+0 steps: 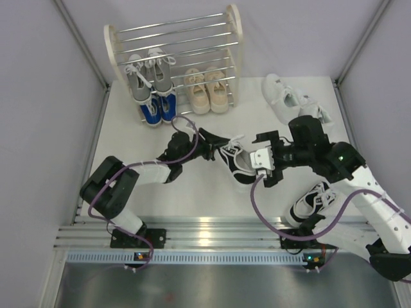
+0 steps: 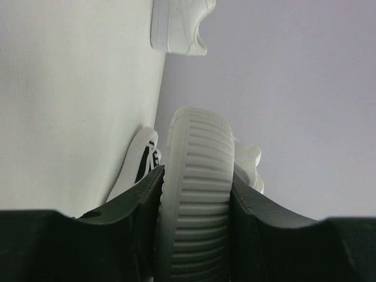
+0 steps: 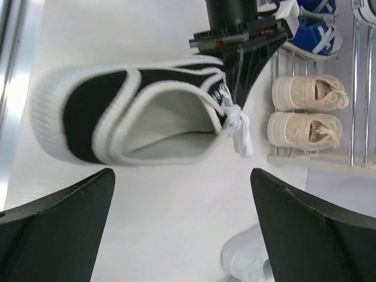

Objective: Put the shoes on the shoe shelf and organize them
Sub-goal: Pick up the shoe at the center of the board.

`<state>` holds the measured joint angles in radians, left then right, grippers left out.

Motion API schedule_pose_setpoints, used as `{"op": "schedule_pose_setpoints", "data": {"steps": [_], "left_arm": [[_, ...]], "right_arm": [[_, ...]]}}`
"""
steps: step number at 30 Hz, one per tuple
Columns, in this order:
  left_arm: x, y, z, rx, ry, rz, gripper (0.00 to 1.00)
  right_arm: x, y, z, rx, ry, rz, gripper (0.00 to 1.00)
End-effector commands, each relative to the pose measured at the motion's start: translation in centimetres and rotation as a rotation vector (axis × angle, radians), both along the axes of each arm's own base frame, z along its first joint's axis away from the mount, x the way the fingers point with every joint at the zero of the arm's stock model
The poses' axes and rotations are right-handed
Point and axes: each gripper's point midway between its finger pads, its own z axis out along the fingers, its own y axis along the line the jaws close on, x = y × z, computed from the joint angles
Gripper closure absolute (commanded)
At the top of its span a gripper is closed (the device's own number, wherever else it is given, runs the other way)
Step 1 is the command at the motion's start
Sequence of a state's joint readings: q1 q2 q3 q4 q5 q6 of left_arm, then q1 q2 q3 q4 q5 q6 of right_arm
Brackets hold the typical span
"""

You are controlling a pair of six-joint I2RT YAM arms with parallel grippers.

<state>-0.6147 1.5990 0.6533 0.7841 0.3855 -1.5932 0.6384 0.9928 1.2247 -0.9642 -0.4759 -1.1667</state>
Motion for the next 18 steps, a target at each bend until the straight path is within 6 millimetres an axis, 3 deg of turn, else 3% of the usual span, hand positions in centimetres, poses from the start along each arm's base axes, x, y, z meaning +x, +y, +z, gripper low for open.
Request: {"op": "schedule_pose_setpoints", "data": {"steps": [1, 5, 10, 18], "left_arm": [[2.1, 1.1, 1.6, -0.097, 0.08, 0.146, 1.0], [3.9, 1.2, 2.5, -0.127, 0.086, 0.216, 1.0], [5.6, 1.1, 3.5, -0.15, 0.093, 0.266, 1.0], [5.8, 0.8, 4.0, -0.18, 0.115, 0.265, 1.0]], "right_arm": [[-2.8, 0.5, -0.5, 0.059, 0.115, 0.061, 0.01], [-2.6, 0.7, -1.6, 0.06, 0.1, 0.043, 0.01], [-1.7, 0.9, -1.4, 0.046, 0.037, 0.017, 0.01], [0.7, 1.3, -3.3, -0.026, -0.056, -0.072, 0.01]]}}
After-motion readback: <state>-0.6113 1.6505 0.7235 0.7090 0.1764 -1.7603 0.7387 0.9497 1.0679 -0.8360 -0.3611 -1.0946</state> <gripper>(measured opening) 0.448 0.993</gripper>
